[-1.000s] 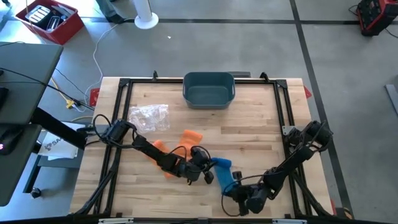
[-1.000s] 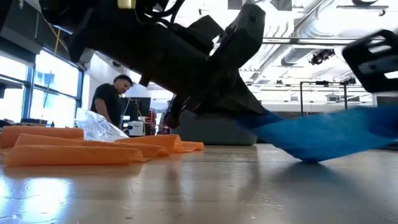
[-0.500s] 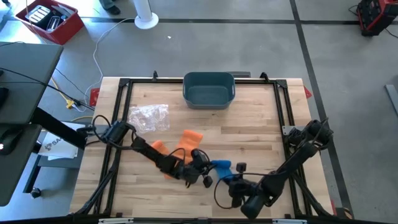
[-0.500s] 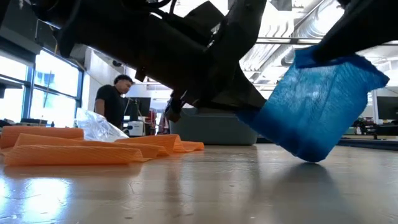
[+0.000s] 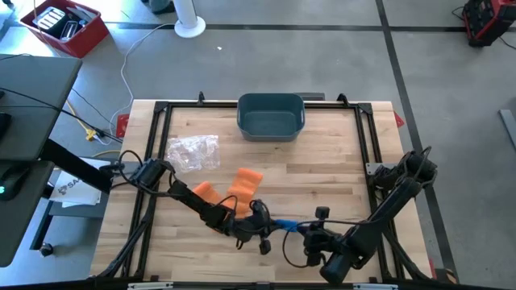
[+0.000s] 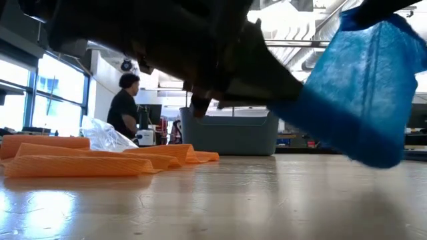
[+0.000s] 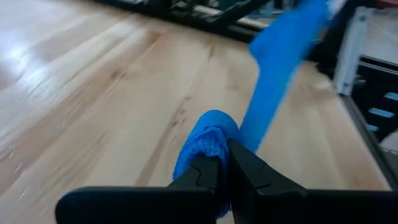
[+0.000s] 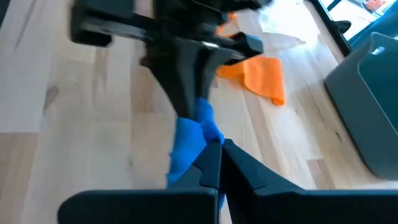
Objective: Roll bandage
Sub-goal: Roll the blue bandage
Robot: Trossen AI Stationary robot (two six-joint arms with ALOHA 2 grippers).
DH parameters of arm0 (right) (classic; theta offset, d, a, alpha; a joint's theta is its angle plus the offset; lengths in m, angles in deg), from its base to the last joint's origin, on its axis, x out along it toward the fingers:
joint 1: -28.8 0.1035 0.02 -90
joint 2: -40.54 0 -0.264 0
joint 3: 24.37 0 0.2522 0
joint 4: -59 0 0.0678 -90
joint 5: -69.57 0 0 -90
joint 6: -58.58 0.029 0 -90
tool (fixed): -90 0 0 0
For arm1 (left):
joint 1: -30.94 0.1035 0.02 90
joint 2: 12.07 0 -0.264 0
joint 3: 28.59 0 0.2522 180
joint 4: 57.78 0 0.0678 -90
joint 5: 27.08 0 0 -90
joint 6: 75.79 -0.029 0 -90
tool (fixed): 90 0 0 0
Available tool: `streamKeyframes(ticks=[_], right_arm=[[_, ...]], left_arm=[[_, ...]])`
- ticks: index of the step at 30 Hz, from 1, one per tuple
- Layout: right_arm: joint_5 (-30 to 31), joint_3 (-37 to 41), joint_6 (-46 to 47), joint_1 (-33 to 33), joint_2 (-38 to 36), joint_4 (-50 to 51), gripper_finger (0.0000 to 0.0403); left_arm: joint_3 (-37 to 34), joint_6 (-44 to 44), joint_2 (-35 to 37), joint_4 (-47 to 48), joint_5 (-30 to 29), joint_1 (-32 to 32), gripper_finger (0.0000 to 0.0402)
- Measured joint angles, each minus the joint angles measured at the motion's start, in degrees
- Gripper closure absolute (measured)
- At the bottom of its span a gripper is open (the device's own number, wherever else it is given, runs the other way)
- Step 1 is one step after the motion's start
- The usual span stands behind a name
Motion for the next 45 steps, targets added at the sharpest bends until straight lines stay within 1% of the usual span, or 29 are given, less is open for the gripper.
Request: streamKeyframes(ticks=[3,6,12,15,19,23,25,27,31,33,37,40,42,45], right_arm=[[-0.25,0.0,2.54,-0.06,-0.97,3.18,0.0403],[-1.24,0.02,2.67,-0.98,-1.0,5.2,0.0403],[-2.51,2.12,0.14,-3.52,-1.0,4.02,0.0403],[-4.2,5.05,-0.01,-4.45,-1.0,0.47,0.0403],[-4.15,8.25,-0.71,-4.7,-0.98,-6.59,0.0403],[-3.01,9.14,-6.82,-4.28,-0.98,-16.03,0.0403],[-2.99,9.14,-9.13,-4.28,-0.98,-17.52,0.0403],[-2.78,9.14,-9.61,-4.67,-1.09,-16.83,0.0403],[-2.52,9.11,-6.49,-5.07,-1.24,-14.61,0.0403],[-2.35,9.11,-5.0,-5.02,-1.24,-13.59,0.0403],[-0.03,9.09,-3.01,-4.46,-1.24,-11.05,0.0402],[0.42,9.07,-0.46,-4.65,-1.35,-8.09,0.0402],[-0.14,9.07,1.72,-4.97,-1.35,-6.61,0.0402],[-2.14,9.05,1.28,-4.92,-1.35,-7.14,0.0393]], left_arm=[[0.0,-2.49,0.0,-1.96,0.92,-0.53,0.0396],[0.0,-3.27,0.0,-2.89,1.87,-0.86,0.0396],[0.0,-4.77,0.0,-4.81,2.81,-0.82,0.0396],[0.0,-4.76,0.0,-4.72,3.57,-0.88,0.0396],[0.0,-4.23,0.0,-4.4,5.41,-0.86,0.0396],[0.0,-4.0,0.0,-4.54,7.21,-0.88,0.0396],[0.0,-4.19,0.0,-4.66,8.37,-0.88,0.0396],[0.0,-4.19,0.0,-4.68,9.2,-0.77,0.0396],[0.0,-4.0,0.0,-4.14,9.37,-0.73,0.0396],[0.0,-3.82,0.0,-4.06,10.41,-0.93,0.0396],[0.02,-4.13,0.0,-4.3,11.74,-1.11,0.0396],[0.02,-4.72,0.0,-4.32,12.11,-1.06,0.0396],[0.02,-4.68,0.0,-4.31,13.49,-1.03,0.0396],[0.02,-4.16,0.0,-4.23,16.57,-1.13,0.0396]])
